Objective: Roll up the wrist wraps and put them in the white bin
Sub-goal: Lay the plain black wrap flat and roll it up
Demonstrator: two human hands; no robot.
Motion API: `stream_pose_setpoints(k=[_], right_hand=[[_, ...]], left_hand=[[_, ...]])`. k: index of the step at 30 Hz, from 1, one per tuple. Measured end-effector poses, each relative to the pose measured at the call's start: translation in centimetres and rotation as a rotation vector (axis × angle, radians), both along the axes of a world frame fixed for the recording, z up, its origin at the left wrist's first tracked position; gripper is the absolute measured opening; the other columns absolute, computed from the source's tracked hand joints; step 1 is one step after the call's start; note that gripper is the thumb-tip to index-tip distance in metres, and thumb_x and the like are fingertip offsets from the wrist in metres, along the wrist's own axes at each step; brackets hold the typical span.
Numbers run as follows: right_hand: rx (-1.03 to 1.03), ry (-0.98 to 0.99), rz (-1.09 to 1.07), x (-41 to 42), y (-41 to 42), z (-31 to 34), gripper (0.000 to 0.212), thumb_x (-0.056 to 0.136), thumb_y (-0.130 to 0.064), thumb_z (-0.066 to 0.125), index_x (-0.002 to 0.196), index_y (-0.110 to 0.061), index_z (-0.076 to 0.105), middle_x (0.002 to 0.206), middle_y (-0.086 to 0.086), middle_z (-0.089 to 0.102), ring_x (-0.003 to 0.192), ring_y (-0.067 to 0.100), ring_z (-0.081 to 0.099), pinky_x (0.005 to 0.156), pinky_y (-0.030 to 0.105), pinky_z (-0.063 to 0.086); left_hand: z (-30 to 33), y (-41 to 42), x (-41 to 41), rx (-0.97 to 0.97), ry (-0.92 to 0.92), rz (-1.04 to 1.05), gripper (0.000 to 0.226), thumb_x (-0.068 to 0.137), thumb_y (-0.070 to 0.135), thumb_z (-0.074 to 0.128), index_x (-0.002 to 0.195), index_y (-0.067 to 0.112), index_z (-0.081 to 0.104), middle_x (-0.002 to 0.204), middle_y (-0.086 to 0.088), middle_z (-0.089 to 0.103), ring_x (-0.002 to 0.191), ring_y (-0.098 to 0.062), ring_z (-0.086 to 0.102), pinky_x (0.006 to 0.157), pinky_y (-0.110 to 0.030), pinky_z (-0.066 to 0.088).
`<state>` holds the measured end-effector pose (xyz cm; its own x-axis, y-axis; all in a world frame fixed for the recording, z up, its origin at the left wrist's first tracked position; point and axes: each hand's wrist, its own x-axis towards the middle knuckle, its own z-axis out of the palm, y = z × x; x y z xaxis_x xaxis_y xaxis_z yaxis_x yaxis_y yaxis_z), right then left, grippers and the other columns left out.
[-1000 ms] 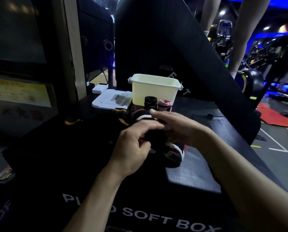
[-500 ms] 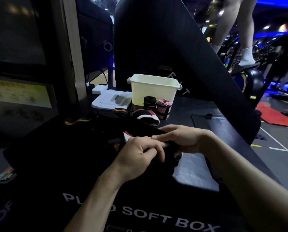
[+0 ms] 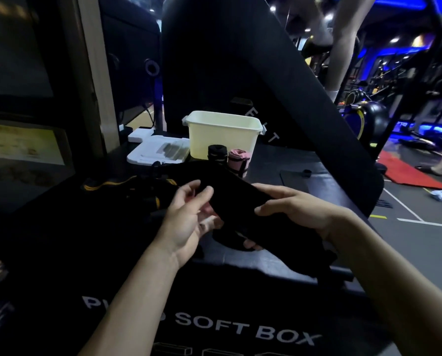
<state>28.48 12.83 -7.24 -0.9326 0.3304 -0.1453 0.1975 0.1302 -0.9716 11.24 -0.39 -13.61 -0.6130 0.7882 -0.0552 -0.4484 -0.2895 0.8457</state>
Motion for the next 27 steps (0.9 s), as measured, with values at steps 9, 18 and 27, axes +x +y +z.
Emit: stream_pose_setpoints(k=[9, 18, 27], right_hand=[[-0.3, 0.014, -0.141, 3.6, 0.8, -1.6, 0.068, 0.096, -0.058, 0.049, 0.136, -0.004, 0.059, 0.124, 0.019, 0.059, 0.11, 0.036, 0.059, 0.1, 0.049, 0.052], [-0.526, 0.367, -0.534, 5.0, 1.9, -2.0, 0.076, 0.102, -0.064, 0.029, 0.115, -0.006, 0.076, 0.124, 0.012, 0.072, 0.11, 0.022, 0.072, 0.112, 0.043, 0.044], [-0.271, 0.478, -1.03, 5.4, 4.8, -3.2, 0.027, 0.092, -0.023, 0.074, 0.116, -0.016, 0.063, 0.057, -0.002, 0.063, 0.047, 0.015, 0.057, 0.045, 0.03, 0.05]], left_hand=[[2.6, 0.4, 4.5, 0.269, 0.162, -0.274, 0.053, 0.092, -0.012, 0.055, 0.14, 0.009, 0.057, 0.133, -0.015, 0.068, 0.124, -0.028, 0.065, 0.099, -0.029, 0.056], [1.6, 3.9, 7.2, 0.102, 0.15, -0.493, 0.051, 0.084, -0.008, 0.054, 0.134, 0.004, 0.062, 0.139, -0.01, 0.066, 0.124, -0.031, 0.05, 0.105, -0.04, 0.038], [2.2, 5.2, 11.2, -0.107, 0.407, -0.664, 0.029, 0.094, 0.026, 0.073, 0.118, 0.011, 0.073, 0.117, -0.012, 0.076, 0.108, -0.024, 0.073, 0.096, -0.034, 0.056]])
